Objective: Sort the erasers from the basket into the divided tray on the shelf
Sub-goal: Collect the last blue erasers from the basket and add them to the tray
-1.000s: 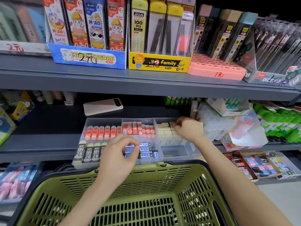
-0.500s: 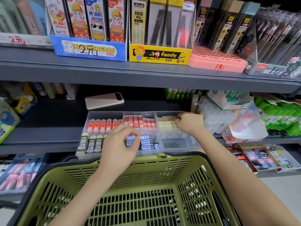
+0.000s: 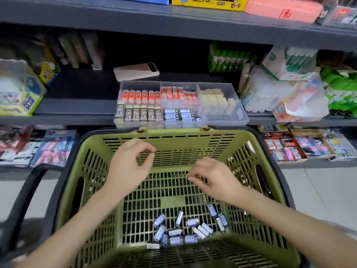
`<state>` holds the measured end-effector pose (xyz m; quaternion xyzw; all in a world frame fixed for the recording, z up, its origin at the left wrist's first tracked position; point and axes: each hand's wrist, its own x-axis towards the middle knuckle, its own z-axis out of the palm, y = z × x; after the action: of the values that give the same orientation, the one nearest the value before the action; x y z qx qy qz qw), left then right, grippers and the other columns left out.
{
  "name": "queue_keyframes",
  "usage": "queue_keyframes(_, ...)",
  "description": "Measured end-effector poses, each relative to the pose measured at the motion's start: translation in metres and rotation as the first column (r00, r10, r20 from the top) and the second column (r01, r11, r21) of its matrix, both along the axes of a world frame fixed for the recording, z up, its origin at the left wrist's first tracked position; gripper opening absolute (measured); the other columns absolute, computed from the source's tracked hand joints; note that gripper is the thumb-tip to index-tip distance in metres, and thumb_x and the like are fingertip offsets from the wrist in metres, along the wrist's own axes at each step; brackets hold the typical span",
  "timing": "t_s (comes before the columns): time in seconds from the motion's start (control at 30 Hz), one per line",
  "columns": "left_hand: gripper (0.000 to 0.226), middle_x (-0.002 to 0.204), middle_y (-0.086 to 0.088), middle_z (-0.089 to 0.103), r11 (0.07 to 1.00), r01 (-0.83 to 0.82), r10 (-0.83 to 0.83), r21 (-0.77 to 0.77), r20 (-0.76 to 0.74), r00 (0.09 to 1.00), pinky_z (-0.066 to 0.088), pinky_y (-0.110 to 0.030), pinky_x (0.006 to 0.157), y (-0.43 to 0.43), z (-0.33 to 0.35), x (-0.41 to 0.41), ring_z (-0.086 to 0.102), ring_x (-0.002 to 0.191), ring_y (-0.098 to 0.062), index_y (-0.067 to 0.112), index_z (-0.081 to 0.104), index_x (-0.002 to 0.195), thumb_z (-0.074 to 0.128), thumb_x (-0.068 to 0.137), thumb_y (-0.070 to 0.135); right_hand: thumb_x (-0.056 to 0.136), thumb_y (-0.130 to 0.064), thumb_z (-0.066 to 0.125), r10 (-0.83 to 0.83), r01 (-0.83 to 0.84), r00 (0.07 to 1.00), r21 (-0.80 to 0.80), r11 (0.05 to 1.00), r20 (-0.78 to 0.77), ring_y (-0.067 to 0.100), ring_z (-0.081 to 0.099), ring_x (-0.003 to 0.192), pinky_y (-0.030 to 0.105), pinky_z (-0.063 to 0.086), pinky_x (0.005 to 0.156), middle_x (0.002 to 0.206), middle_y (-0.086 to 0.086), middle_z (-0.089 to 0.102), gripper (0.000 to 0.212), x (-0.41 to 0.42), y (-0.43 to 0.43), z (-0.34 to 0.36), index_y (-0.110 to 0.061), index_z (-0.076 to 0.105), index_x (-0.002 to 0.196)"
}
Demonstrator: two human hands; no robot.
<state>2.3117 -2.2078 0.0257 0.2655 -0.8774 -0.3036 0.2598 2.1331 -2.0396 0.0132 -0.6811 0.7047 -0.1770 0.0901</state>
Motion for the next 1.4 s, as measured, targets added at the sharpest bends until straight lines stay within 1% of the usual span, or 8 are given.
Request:
queue_keyframes(0.13,0.026,0.108,0.016,0.056,0.931,0.292,-0.365,0.218,0.541,0.758,0.047,-0.034,0.093,0.018,-0.045,0.005,0.056,0.095,-0.005,0.032,0.064,0.111,0.064,0.085,0.038,0.087,-0.043,0.060,-0.139,0.085,0.990,0.773,0.629,0.004,0.014,0.057,0.105,0.028,0.047,0.089,0.129,0.001,0.057,0.053,0.007,0.019,-0.055,-0.021,0.045,0.134)
queue_keyframes(0.23,0.053,0.131,0.001,0.054,0.838,0.324,-0.546,0.440,0.701,0.459,0.043,-0.035,0.102,0.039,-0.085,0.004,0.053,0.112,-0.013,0.028,0.047,0.135,0.062,0.086,0.043,0.081,-0.048,0.065,-0.228,0.193,0.969,0.867,0.460,-0.095,0.024,0.047,0.125,0.036,0.041,0.104,0.143,0.005,0.043,0.079,0.005,0.034,-0.093,-0.018,0.027,0.144)
queue_keyframes(0.37,0.086,0.152,-0.011,0.030,0.809,0.263,-0.586,0.526,0.755,0.294,0.031,-0.042,0.112,0.058,-0.129,0.017,0.036,0.135,-0.031,0.027,0.026,0.147,0.067,0.077,0.055,0.064,-0.062,0.072,-0.171,0.251,0.966,0.855,0.454,-0.193,0.035,0.043,0.125,0.037,0.047,0.096,0.147,0.019,0.028,0.106,0.016,0.053,-0.120,-0.024,0.015,0.145)
queue_keyframes(0.67,0.048,0.138,-0.009,0.030,0.821,0.120,-0.540,0.558,0.692,0.480,0.033,-0.032,0.111,0.080,-0.148,0.027,0.036,0.132,-0.032,0.021,0.054,0.116,0.078,0.075,0.029,0.071,-0.053,0.071,-0.070,0.166,0.986,0.797,0.581,-0.154,0.028,0.052,0.113,0.032,0.050,0.083,0.144,0.015,0.030,0.073,0.030,0.059,-0.135,-0.020,0.040,0.129)
queue_keyframes(0.97,0.030,0.122,-0.005,0.040,0.819,0.028,-0.442,0.574,0.599,0.668,0.041,-0.028,0.105,0.072,-0.152,0.025,0.049,0.110,-0.021,0.022,0.061,0.108,0.071,0.081,0.015,0.068,-0.048,0.062,-0.299,0.261,0.952,0.699,0.666,-0.071,0.011,0.052,0.076,0.019,0.042,0.047,0.116,0.002,0.043,0.055,0.025,0.038,-0.139,-0.021,0.054,0.115)
queue_keyframes(1.07,0.029,0.122,-0.005,0.041,0.804,-0.014,-0.403,0.594,0.562,0.722,0.051,-0.023,0.091,0.065,-0.153,0.021,0.054,0.105,-0.020,0.022,0.063,0.106,0.070,0.081,0.010,0.068,-0.050,0.062,-0.381,0.291,0.924,0.684,0.669,-0.021,0.011,0.055,0.078,0.021,0.047,0.055,0.117,-0.001,0.042,0.054,0.019,0.032,-0.138,-0.023,0.054,0.114)
queue_keyframes(1.2,0.032,0.119,0.004,0.038,0.849,0.072,-0.426,0.524,0.597,0.679,0.034,-0.026,0.108,0.069,-0.161,0.021,0.041,0.113,-0.016,0.026,0.055,0.098,0.077,0.075,0.028,0.070,-0.051,0.061,-0.461,0.356,0.887,0.649,0.672,-0.010,0.007,0.054,0.072,0.021,0.048,0.058,0.113,-0.002,0.040,0.050,0.013,0.023,-0.133,-0.024,0.053,0.111)
queue_keyframes(1.4,0.022,0.114,0.009,0.045,0.879,0.090,-0.363,0.468,0.535,0.763,0.040,-0.007,0.080,0.065,-0.163,0.015,0.054,0.104,-0.009,0.030,0.048,0.081,0.069,0.084,0.023,0.071,-0.047,0.064,-0.441,0.448,0.882,0.593,0.669,-0.168,0.019,0.053,0.082,0.027,0.050,0.062,0.118,0.007,0.038,0.054,0.026,0.021,-0.144,-0.022,0.046,0.115)
